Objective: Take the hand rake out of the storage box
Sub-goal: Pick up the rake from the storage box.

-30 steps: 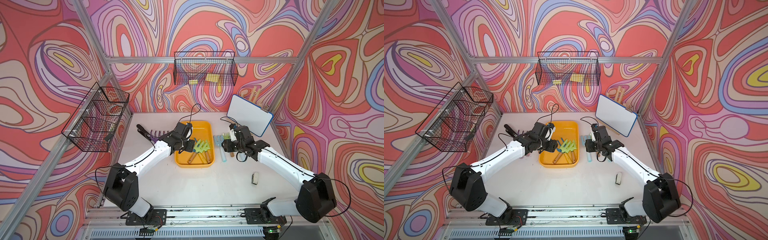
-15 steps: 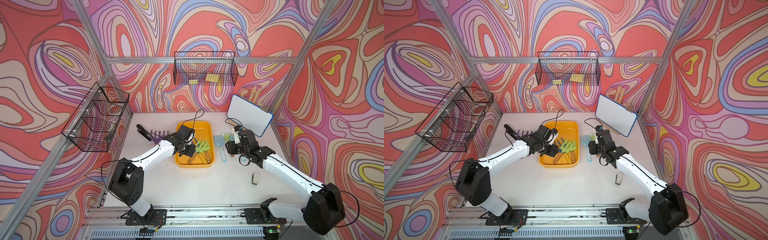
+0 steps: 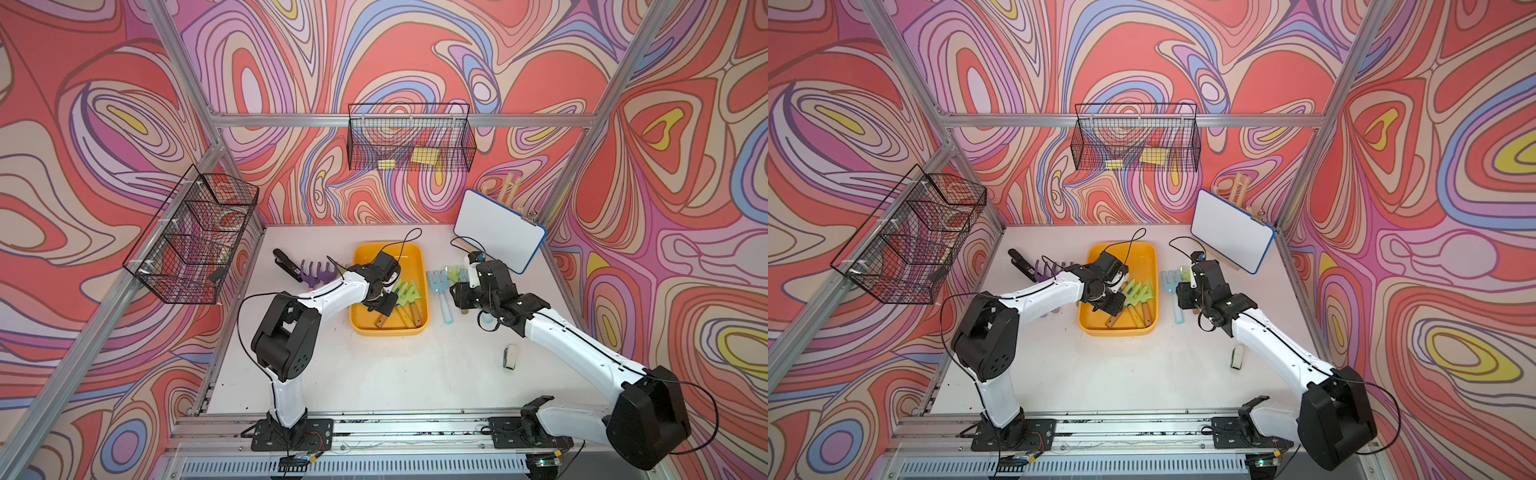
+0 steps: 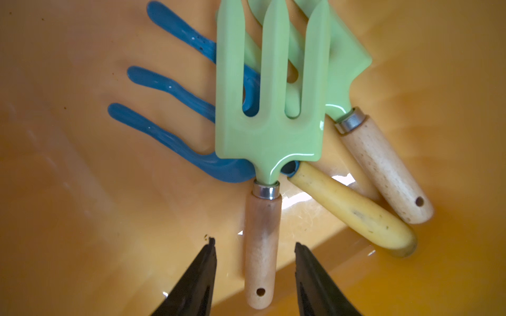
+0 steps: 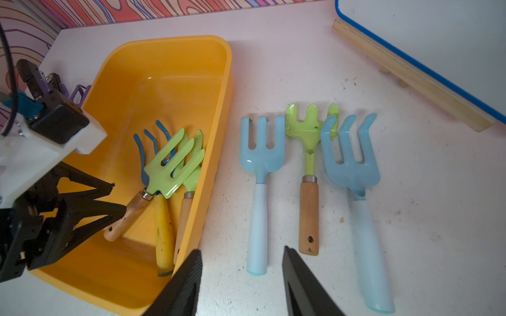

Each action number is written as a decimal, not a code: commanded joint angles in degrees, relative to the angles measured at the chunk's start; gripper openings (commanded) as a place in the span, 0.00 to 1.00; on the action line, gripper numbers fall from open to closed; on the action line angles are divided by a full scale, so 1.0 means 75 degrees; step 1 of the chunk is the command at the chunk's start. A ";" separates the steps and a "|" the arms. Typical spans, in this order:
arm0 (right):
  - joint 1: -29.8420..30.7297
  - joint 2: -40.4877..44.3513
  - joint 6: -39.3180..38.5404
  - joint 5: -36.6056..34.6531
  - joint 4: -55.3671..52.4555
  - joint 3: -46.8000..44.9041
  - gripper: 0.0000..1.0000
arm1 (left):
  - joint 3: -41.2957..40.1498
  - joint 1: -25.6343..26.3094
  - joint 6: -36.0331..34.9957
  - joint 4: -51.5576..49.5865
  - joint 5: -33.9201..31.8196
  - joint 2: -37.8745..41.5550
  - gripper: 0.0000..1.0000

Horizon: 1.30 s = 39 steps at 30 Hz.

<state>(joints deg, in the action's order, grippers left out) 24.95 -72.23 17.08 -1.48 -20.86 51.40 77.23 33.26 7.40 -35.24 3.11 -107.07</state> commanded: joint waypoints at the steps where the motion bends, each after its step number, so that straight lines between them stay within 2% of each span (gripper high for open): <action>1: 0.0012 0.0079 0.0037 0.0051 0.0105 -0.0091 0.52 | 0.0168 0.0039 -0.0166 -0.0387 -0.0379 -0.0207 0.51; 9: 0.0012 0.0115 0.0025 0.0067 0.0098 -0.0111 0.52 | 0.0109 0.0043 -0.0109 -0.0186 -0.0267 -0.0455 0.48; 15: 0.0010 0.0126 0.0031 0.0103 0.0104 -0.0115 0.52 | 0.0097 0.0043 -0.0061 -0.0027 0.0160 -0.0684 0.47; 21: 0.0006 0.0171 0.0031 0.0145 0.0087 -0.0126 0.52 | 0.0141 0.0043 -0.0049 0.0034 0.0124 -0.1015 0.45; 24: 0.0013 0.0181 0.0031 0.0156 0.0087 -0.0138 0.52 | 0.0132 0.0043 -0.0037 0.0058 0.0112 -0.1090 0.42; 34: 0.0003 0.0293 0.0038 0.0197 0.0077 -0.0148 0.52 | 0.0079 0.0043 0.0045 0.0000 -0.0041 -0.0710 0.21; 39: 0.0012 0.0355 0.0031 0.0232 0.0075 -0.0163 0.52 | -0.0004 0.0043 0.0114 0.0000 -0.0133 -0.0285 0.17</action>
<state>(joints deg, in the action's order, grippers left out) 24.93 -70.72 17.06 -0.21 -20.53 51.03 77.89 33.34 7.53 -34.72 2.55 -112.53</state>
